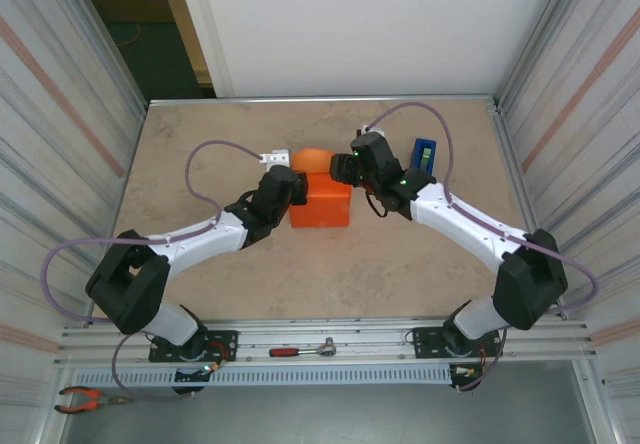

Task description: Wrap the gift box in paper

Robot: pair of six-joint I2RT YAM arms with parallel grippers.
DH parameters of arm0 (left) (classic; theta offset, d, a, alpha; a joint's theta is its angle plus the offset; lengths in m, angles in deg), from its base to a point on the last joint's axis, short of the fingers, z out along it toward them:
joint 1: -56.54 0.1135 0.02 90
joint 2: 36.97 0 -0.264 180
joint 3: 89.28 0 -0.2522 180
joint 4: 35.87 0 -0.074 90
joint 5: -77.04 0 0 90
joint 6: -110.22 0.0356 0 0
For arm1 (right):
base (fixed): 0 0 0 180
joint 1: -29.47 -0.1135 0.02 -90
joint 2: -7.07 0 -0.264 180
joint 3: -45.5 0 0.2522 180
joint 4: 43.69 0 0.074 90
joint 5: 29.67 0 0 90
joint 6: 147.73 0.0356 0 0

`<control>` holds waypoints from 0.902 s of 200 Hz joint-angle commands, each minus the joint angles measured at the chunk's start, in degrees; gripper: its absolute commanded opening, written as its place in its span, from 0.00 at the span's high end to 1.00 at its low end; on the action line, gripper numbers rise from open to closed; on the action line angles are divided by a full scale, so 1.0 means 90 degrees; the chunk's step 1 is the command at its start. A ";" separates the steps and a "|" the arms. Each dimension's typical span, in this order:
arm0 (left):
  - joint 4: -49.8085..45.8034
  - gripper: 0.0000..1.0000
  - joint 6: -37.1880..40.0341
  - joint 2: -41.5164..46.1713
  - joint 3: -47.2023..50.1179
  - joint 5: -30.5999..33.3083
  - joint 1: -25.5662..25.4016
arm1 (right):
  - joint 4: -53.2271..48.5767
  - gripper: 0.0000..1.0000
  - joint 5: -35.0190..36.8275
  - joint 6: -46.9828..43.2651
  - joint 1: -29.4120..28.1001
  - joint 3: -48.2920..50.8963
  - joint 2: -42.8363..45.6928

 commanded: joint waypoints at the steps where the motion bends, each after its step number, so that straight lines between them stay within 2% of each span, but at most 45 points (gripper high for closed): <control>1: -0.0411 0.64 -0.0012 -0.0157 -0.0060 0.0006 -0.0046 | -0.0040 0.31 0.0039 0.0409 0.0214 0.0325 0.0753; 20: -0.0427 0.64 -0.0004 -0.0165 -0.0068 0.0012 -0.0047 | 0.0128 0.32 -0.0328 0.0853 0.0596 0.0825 0.1131; 50: -0.0447 0.64 0.0004 -0.0165 -0.0060 0.0020 -0.0044 | 0.0326 0.42 -0.1015 0.1280 0.1108 0.1259 0.1311; 78: -0.0447 0.65 0.0009 -0.0187 -0.0065 0.0030 -0.0043 | 0.0528 0.44 -0.1359 0.1323 0.1158 0.1446 0.1229; 111: -0.0459 0.65 0.0025 -0.0201 -0.0080 0.0032 -0.0047 | 0.0668 0.45 -0.1331 0.1403 0.1133 0.1628 0.1085; 128: -0.0475 0.65 0.0035 -0.0196 -0.0079 0.0034 -0.0047 | 0.0753 0.55 -0.1380 0.1401 0.1133 0.1673 0.0955; 146: -0.0486 0.65 0.0036 -0.0210 -0.0079 0.0035 -0.0048 | 0.0857 0.70 -0.1494 0.1417 0.1137 0.1655 0.0762; 172: -0.0486 0.66 0.0035 -0.0225 -0.0086 0.0022 -0.0056 | 0.1003 1.00 -0.1706 0.1437 0.1157 0.1537 0.0469; 180: -0.0486 0.66 0.0036 -0.0236 -0.0078 0.0022 -0.0043 | 0.1051 1.00 -0.1757 0.1443 0.1167 0.1488 0.0391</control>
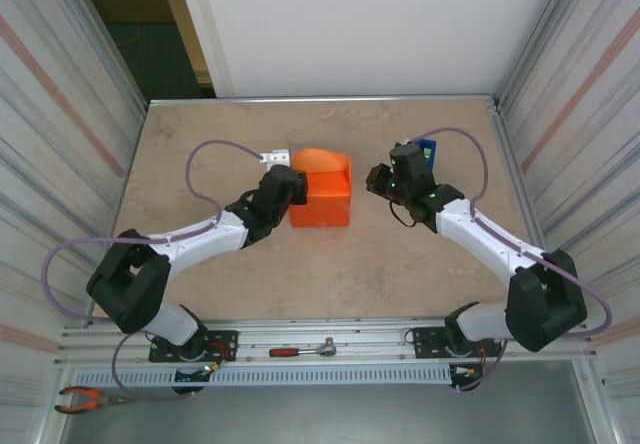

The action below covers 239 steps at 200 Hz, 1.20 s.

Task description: Wrap the gift box in paper

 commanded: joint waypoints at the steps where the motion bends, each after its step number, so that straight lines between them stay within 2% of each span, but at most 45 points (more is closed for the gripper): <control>1: -0.0464 0.66 0.0036 -0.0187 -0.0028 -0.0019 -0.0043 | 0.0261 1.00 -0.0272 0.0055 0.0011 -0.0108 -0.0241; 94: -0.0455 0.66 0.0026 -0.0203 -0.0031 -0.0032 -0.0040 | 0.0713 1.00 -0.0789 0.0147 -0.0020 -0.0588 -0.1047; 239: -0.0451 0.66 -0.0004 -0.0216 -0.0009 -0.0043 -0.0044 | 0.0596 1.00 -0.0750 -0.0065 -0.0492 -0.0920 -0.1027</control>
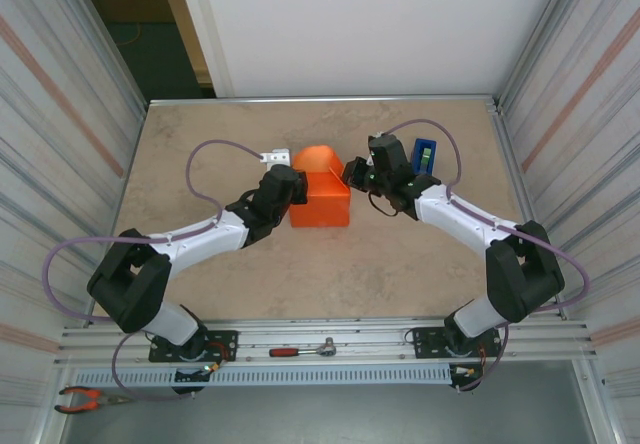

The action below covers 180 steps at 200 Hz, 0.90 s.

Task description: Wrap the gift box in paper

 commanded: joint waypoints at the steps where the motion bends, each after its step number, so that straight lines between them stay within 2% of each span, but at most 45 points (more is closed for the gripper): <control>1: -0.0450 0.66 -0.0004 -0.0199 -0.0006 -0.0048 -0.0047 | -0.0001 1.00 -0.0015 -0.0140 -0.0097 -0.0202 0.0013; 100: -0.0485 0.66 -0.0007 -0.0189 -0.0010 -0.0032 -0.0048 | -0.0156 1.00 -0.0049 -0.0413 -0.0426 -0.0207 -0.0106; 158: -0.0485 0.66 -0.0023 -0.0203 -0.0003 -0.0033 -0.0047 | -0.0888 1.00 0.0331 -0.1523 -0.0873 -0.0751 -0.0370; 180: -0.0486 0.66 -0.0023 -0.0190 -0.0004 -0.0038 -0.0047 | -0.1127 1.00 0.0487 -0.1653 -0.0963 -0.0859 -0.0533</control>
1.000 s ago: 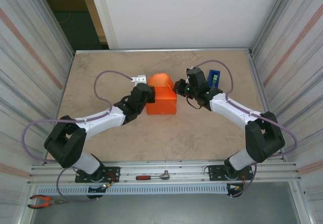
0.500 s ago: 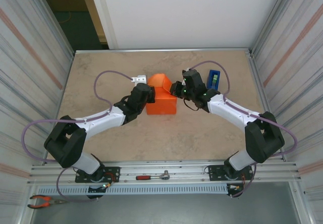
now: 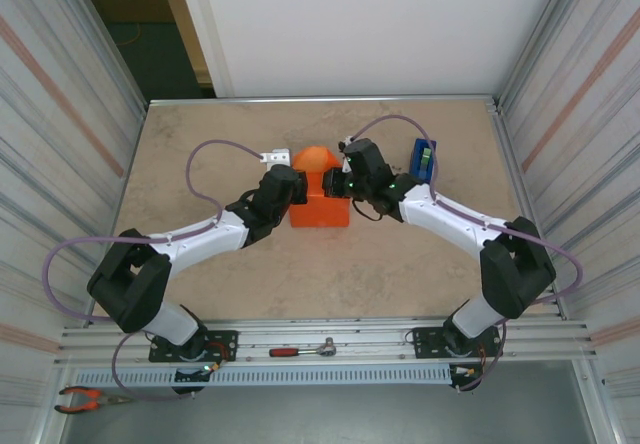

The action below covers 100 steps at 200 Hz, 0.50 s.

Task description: Wrap the gift box in paper

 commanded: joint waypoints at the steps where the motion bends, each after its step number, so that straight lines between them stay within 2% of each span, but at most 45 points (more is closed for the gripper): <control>1: -0.0486 0.67 -0.0021 -0.0189 -0.0007 -0.0040 -0.0047 | -0.0523 1.00 0.0281 -0.0492 -0.0085 -0.0214 -0.0208; 48: -0.0514 0.67 -0.0021 -0.0164 -0.0007 -0.0022 -0.0047 | -0.0338 1.00 0.0021 -0.0272 -0.0072 -0.0071 -0.0057; 76: -0.0514 0.67 -0.0011 -0.0160 -0.0002 -0.0016 -0.0047 | -0.0256 1.00 -0.0242 -0.0138 -0.0011 -0.0075 0.0438; 100: -0.0503 0.67 -0.0016 -0.0174 0.0013 -0.0008 -0.0047 | -0.0003 1.00 -0.0462 0.0171 0.0329 0.0206 0.0944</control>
